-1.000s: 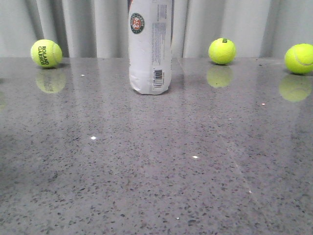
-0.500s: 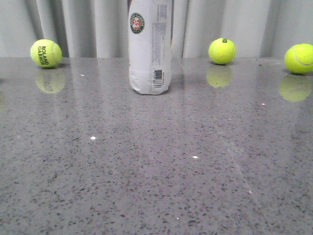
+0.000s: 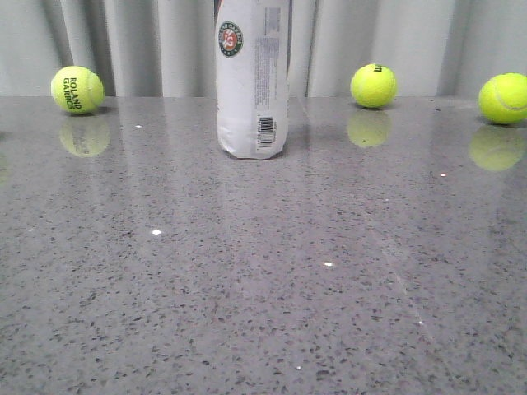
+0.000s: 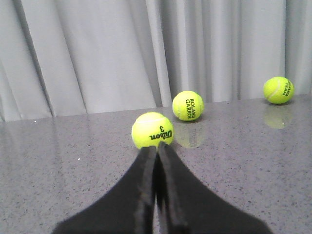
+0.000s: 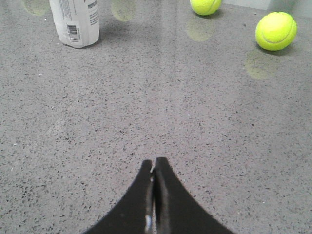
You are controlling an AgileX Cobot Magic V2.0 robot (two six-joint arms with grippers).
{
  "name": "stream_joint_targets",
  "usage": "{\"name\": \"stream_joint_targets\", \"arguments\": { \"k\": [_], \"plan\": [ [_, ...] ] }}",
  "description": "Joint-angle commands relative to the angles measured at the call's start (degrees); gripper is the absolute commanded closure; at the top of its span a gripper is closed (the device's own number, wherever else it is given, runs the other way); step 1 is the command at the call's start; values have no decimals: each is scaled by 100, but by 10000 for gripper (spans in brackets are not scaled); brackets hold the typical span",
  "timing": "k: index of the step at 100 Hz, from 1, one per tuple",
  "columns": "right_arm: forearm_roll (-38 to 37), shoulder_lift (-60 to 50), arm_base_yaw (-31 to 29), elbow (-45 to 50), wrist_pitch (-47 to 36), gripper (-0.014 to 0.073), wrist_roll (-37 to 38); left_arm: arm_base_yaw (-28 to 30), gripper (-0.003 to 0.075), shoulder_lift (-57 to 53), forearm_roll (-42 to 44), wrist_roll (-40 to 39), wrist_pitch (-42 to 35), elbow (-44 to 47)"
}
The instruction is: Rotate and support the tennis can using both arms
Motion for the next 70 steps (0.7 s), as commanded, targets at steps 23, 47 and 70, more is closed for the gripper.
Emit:
{"name": "stream_joint_targets", "arguments": {
  "k": [23,47,70],
  "plan": [
    [-68,82,-30,-124,-439,660,-36,36,740,-506,-3,-325,42,283],
    [-68,82,-30,-124,-439,660,-36,36,740,-506,-3,-325,-15,283],
    [-68,82,-30,-124,-439,660,-36,36,740,-506,-3,-325,-15,283]
  ]
}}
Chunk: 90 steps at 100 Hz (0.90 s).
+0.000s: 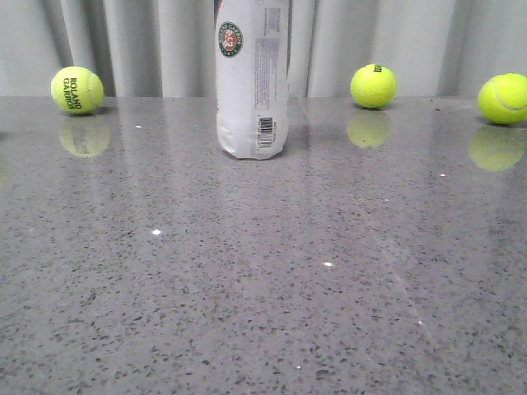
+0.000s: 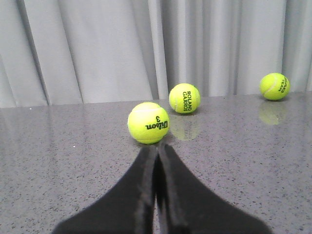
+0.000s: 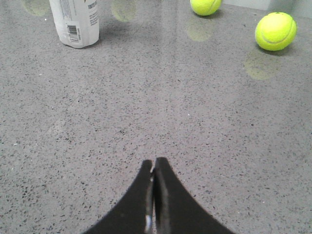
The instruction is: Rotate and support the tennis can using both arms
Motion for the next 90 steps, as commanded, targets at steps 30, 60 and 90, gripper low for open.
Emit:
{"name": "stream_joint_targets", "arguments": {
  "k": [30,60,90],
  "plan": [
    [-68,82,-30,-124,-439,660,-36,3,740,-183,-7,-70,-445,249],
    [-161,82,-30,-118,-549,660,-36,3,740,-183,-7,-70,-445,249],
    [-289,74,-426,625,-2911,660,-36,3,740,-183,-7,-70,-445,249]
  ]
}}
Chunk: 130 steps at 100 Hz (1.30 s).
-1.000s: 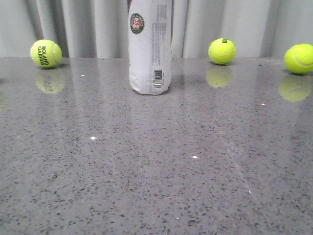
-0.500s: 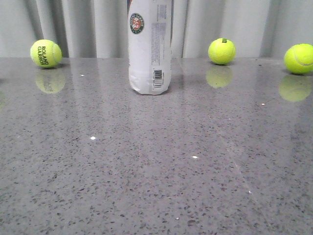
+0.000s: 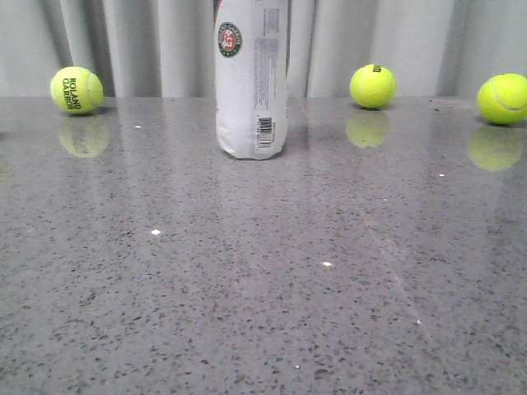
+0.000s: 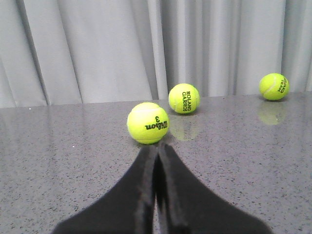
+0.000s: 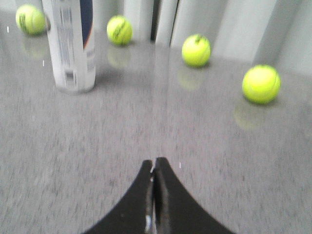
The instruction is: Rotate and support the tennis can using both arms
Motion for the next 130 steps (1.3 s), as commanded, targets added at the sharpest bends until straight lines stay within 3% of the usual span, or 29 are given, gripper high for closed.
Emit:
{"name": "stream_joint_targets", "arguments": {
  "k": [1,18,35,60,76,130],
  "plan": [
    [39,74,-226,149,-1263,660,-36,3,740,-183,-7,-62,-445,249],
    [205,74,-920,851,-2639,660,-36,3,740,-183,-7,-62,-445,249],
    [325,74,-1625,1502,-3487,660,-36,3,740,-183,-7,-62,-445,249],
    [535,-278,-2340,1931,-3427,660,-36,3,740,-183,-7,-62,-445,249],
    [529,-702,-2346,1931,-3059,660,-36,3,740,-183,-7,-62,-445,249],
    [517,-690,-2346,1931,-3111,660,-36,3,740,-183,-7,-62,-445,249]
  ]
}}
